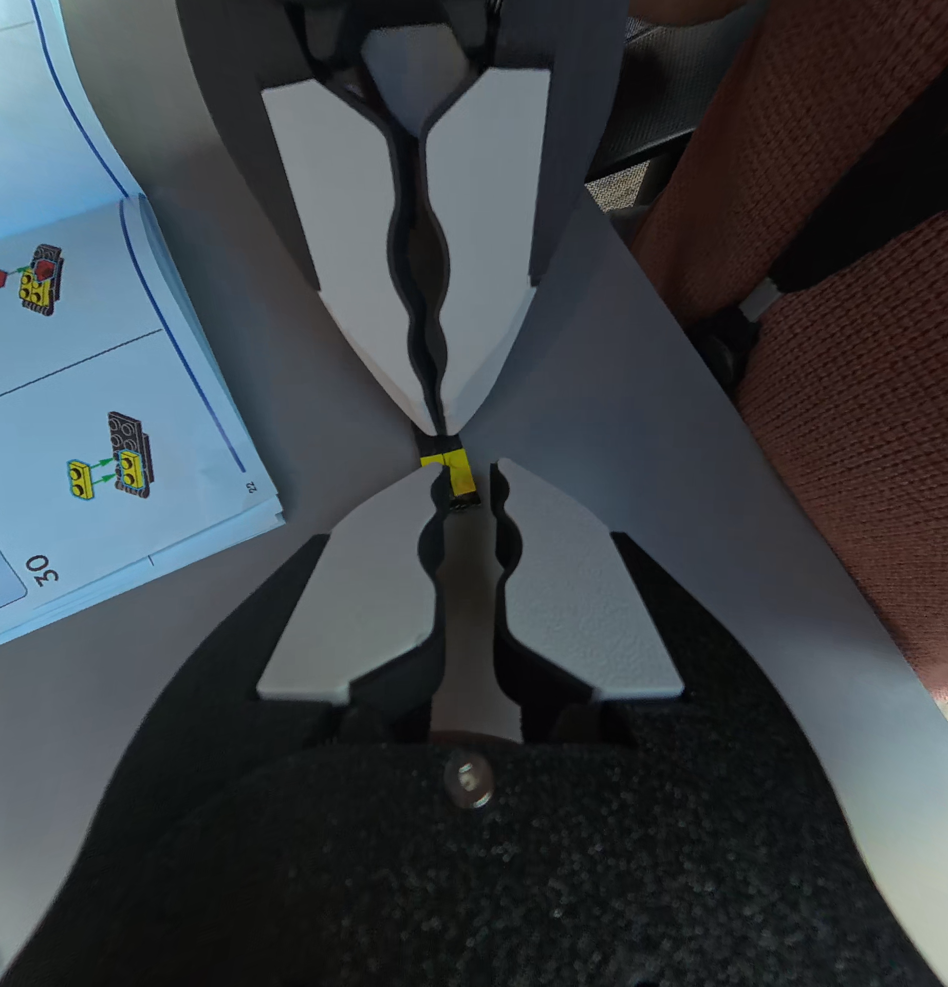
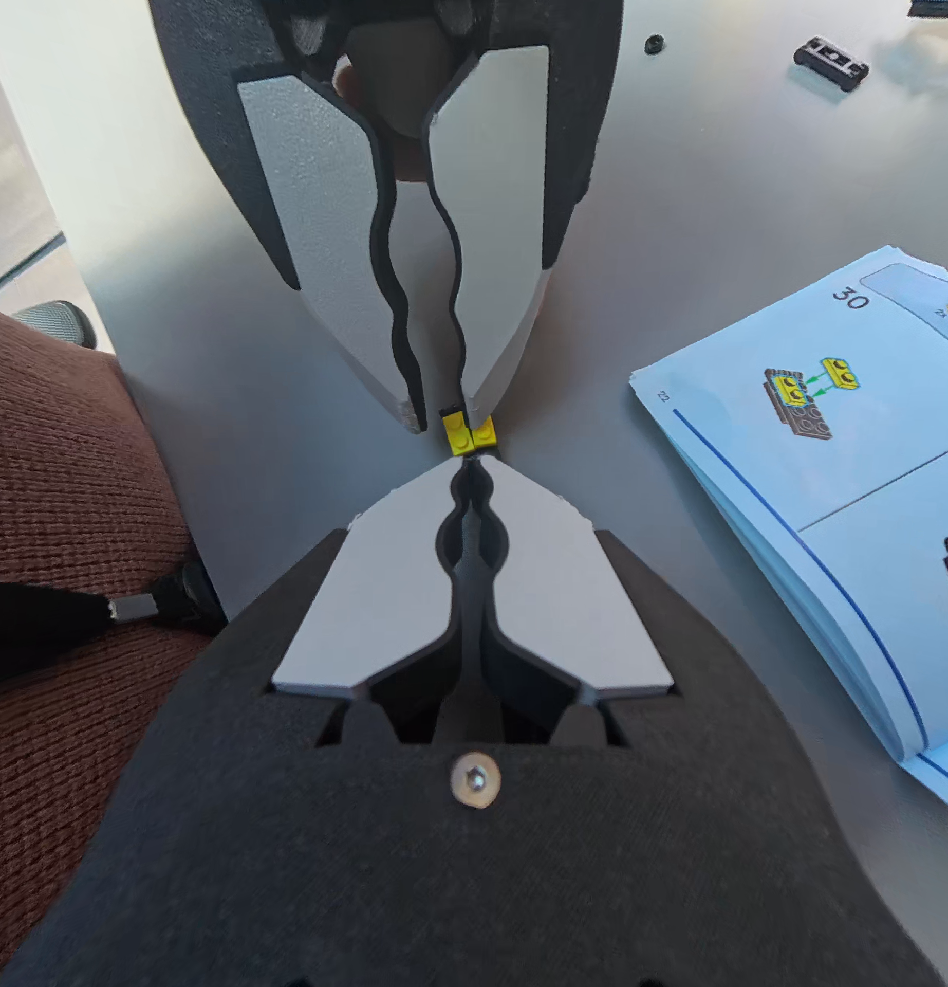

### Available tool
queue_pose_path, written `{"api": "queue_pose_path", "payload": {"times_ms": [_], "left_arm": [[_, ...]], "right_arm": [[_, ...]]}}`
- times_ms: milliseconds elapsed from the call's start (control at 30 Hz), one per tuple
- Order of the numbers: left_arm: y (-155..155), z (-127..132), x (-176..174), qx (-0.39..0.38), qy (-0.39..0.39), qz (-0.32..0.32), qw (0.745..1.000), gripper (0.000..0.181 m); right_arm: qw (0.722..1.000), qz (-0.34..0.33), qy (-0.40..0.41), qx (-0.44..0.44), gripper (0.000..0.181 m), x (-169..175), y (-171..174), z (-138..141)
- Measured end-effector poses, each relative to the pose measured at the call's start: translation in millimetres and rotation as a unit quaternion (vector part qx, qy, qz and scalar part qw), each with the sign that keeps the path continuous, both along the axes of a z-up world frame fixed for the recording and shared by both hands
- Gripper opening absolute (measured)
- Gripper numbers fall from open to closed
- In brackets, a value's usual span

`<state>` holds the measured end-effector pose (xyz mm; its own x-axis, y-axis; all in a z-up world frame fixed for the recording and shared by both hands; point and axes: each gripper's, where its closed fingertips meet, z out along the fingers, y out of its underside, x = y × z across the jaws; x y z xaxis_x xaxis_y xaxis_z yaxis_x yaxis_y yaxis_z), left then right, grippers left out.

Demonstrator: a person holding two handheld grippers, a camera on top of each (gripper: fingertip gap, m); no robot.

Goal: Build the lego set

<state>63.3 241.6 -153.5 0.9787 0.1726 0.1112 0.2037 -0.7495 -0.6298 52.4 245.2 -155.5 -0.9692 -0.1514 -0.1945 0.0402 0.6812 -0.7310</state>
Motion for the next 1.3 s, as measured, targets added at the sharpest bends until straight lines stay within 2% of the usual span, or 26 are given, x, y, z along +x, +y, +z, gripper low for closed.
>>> {"api": "queue_pose_path", "payload": {"times_ms": [33,233,400,500,800,1033,1167,1300], "left_arm": [[0.5,0.0,0.6,0.001,0.0,0.0,1.0,0.014],[0.1,-0.5,3.7,-0.006,0.001,0.001,1.0,0.013],[-1.8,9.0,-4.1,0.008,0.021,0.026,0.999,0.013],[-2.2,3.9,-1.3,-0.012,0.024,0.02,0.999,0.013],[-2.7,-2.6,-0.6,-0.031,0.035,0.025,0.999,0.0],[1.0,0.6,-0.9,-0.016,0.026,0.025,0.999,0.007],[-4.9,17.2,-14.4,0.014,0.059,0.073,0.995,0.009],[-11.4,10.7,-17.7,-0.006,0.071,0.107,0.992,0.004]], "right_arm": [[1.0,-0.002,0.012,0.007,0.0,-1.1,-0.5,-3.5],[1.0,-0.005,0.022,0.014,0.0,0.5,-1.6,-4.8],[1.0,-0.007,0.016,0.016,0.0,0.6,-1.5,-5.0],[1.0,-0.007,0.013,0.017,0.0,0.6,-1.5,-5.1],[1.0,-0.009,0.014,0.02,0.0,1.1,-1.9,-5.2],[1.0,-0.004,0.012,0.02,0.0,1.2,-1.9,-5.3],[1.0,-0.005,0.009,0.02,0.0,1.1,-1.7,-5.2],[1.0,-0.004,0.007,0.019,0.0,1.2,-1.8,-5.3]]}}
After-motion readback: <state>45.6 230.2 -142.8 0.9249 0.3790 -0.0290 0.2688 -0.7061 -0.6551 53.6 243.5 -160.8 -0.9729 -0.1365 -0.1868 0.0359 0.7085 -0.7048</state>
